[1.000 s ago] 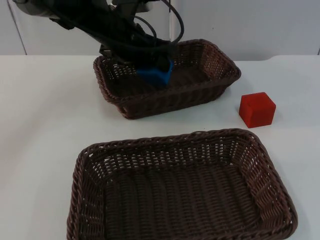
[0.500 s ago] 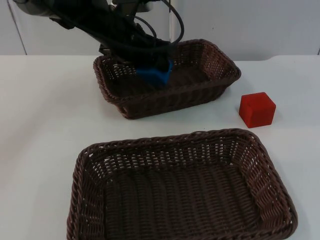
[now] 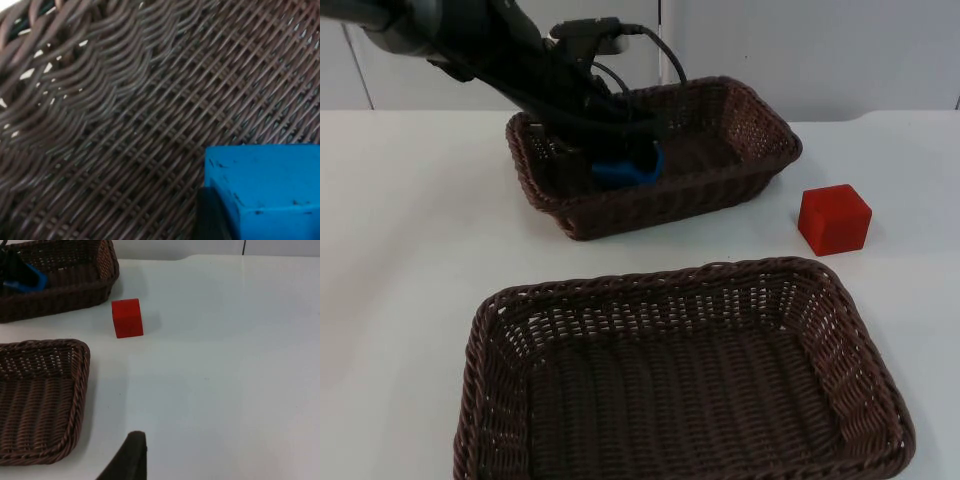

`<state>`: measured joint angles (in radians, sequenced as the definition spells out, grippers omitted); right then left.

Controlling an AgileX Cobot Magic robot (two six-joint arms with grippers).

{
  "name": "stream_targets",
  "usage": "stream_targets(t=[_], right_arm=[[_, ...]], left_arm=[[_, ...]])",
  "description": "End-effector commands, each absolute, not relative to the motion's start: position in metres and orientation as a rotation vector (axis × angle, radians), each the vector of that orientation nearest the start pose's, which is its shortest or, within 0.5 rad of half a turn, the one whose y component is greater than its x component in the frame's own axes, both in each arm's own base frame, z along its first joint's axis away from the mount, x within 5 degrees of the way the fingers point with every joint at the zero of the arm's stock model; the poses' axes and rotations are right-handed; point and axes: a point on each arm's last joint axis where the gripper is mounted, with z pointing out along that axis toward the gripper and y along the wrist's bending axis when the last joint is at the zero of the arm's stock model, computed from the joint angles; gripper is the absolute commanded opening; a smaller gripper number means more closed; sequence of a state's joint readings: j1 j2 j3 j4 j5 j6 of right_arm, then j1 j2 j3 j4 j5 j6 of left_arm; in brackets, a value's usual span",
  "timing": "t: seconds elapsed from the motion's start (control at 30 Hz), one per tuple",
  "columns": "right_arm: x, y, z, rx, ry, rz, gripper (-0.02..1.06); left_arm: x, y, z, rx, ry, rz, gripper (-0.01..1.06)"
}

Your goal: Pick up one cube with the left hand and place it into the upper basket. Pick up one cube with the right hand and place it into the lower basket.

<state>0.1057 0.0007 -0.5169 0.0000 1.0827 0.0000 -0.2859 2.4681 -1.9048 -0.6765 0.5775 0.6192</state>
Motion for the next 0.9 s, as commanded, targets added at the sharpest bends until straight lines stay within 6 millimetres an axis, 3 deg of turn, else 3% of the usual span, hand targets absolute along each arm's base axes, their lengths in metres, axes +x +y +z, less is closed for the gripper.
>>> stream_targets(t=[0.0,0.03,0.17,0.2,0.3,0.33,0.43,0.5,0.87], right_arm=[[-0.007,-0.001,0.280,-0.121,2.045,0.055,1.05],[-0.007,-0.001,0.280,-0.121,2.045,0.055,1.05],[-0.007,-0.001,0.280,-0.121,2.045,0.055,1.05],[-0.007,-0.001,0.280,-0.121,2.045,0.055,1.05],[-0.007,-0.001,0.280,-0.121,2.045,0.055,1.05],[-0.007,-0.001,0.280,-0.121,2.045,0.055,1.05],[-0.007,-0.001,0.280,-0.121,2.045,0.055,1.05],[-0.007,-0.001,0.280,-0.121,2.045,0.055,1.05],[-0.007,-0.001,0.280,-0.121,2.045,0.055,1.05]], left_arm=[[0.497,-0.182,0.109,0.535,2.452,-0.562,0.07],[0.497,-0.182,0.109,0.535,2.452,-0.562,0.07],[0.497,-0.182,0.109,0.535,2.452,-0.562,0.38],[0.497,-0.182,0.109,0.535,2.452,-0.562,0.38],[0.496,-0.183,0.110,0.533,2.455,-0.573,0.73],[0.496,-0.183,0.110,0.533,2.455,-0.573,0.73],[0.497,-0.183,0.127,0.534,2.424,-0.576,0.89],[0.498,-0.183,0.134,0.535,2.407,-0.575,0.91],[0.487,-0.180,0.241,0.540,2.193,-0.563,0.92]])
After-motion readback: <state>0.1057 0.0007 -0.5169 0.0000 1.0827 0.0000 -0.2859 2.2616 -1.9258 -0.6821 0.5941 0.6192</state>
